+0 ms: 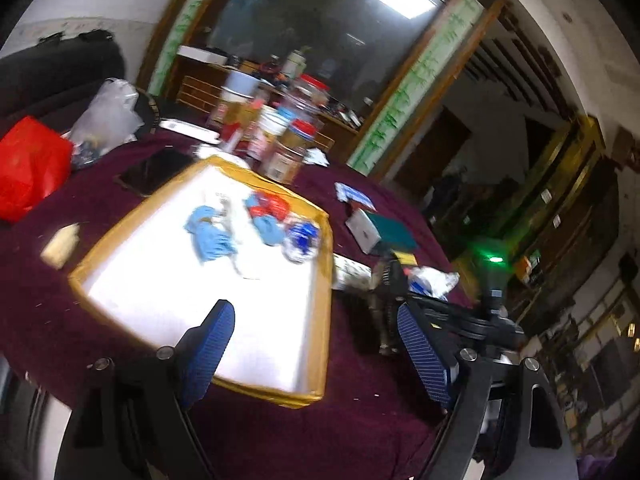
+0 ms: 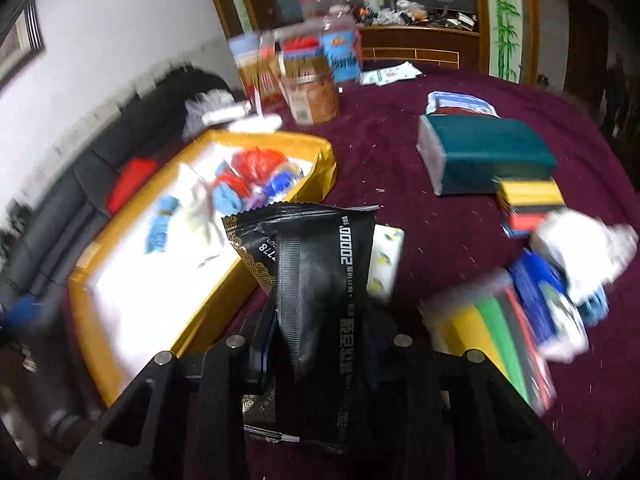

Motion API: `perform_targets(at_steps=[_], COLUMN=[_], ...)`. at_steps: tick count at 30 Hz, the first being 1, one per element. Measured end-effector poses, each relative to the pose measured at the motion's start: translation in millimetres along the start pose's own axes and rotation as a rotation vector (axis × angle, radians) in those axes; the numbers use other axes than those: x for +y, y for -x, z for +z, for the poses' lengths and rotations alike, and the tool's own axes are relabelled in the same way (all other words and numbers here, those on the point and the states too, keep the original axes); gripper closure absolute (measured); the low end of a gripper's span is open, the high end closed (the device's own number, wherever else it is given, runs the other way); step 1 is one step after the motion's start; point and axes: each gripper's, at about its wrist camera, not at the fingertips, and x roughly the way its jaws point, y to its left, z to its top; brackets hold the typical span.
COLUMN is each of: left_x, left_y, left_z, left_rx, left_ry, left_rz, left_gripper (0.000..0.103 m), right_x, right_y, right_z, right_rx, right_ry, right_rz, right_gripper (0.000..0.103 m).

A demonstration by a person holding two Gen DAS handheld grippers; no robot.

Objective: Organize soft objects
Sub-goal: 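Grasp the black printed packet from the pile with the right gripper, then grasp lemon-print tissue pack with left gripper, drop it in tray while right lifts black packet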

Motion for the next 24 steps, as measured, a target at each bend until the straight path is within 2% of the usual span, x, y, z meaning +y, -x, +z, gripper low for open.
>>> perform_targets(at_steps=[3,7,9,13,17,19,20,22,24], left_x=[-29.2,-69.5,-95.4,-120.9,-118.0,-106.8,-98.4,-93.4,-92.5], left_y=[-30.0,-90.6,-133.5,-199.4,-264.8,-292.6,-305.1,-306.6,-298.8], left_z=[0.6,2.2,9.9,29.9,47.7,49.5,46.9,45.0,44.1], left_rx=[0.068,0.179,0.226,0.288,0.379,0.446,0.506,0.532,0.58], left_ry=[-0.065,-0.157,-0.266,-0.375,-0.355,-0.308,-0.276,-0.281,-0.268], left_rz=[-0.015,-0.035,-0.008,0.031,0.047,0.048,0.044,0.027,-0.022], left_gripper=[0.016,0.017,0.017,0.017,0.017,0.017,0.017,0.017,0.017], right_x=[-22.0,-62.2,-85.0,-115.6,-133.5,-139.4,-140.9,-144.6,-148.0], right_y=[39.8,75.3,87.0,97.5,101.8,102.0,100.3,99.7,100.9], right_z=[-18.5,-49.3,-63.8,-85.6,-98.7,-102.7,-101.7,-103.1,-106.4], right_rx=[-0.064,-0.105,-0.116,-0.128,-0.137,-0.144,-0.147,-0.153,-0.156], right_ry=[-0.057,-0.16,-0.225,-0.3,-0.347,-0.362,-0.372,-0.39,-0.395], right_rz=[0.069,0.099,0.104,0.098,0.122,0.129,0.135,0.151,0.161], right_gripper=[0.07,0.07,0.07,0.07,0.07,0.07,0.07,0.07,0.07])
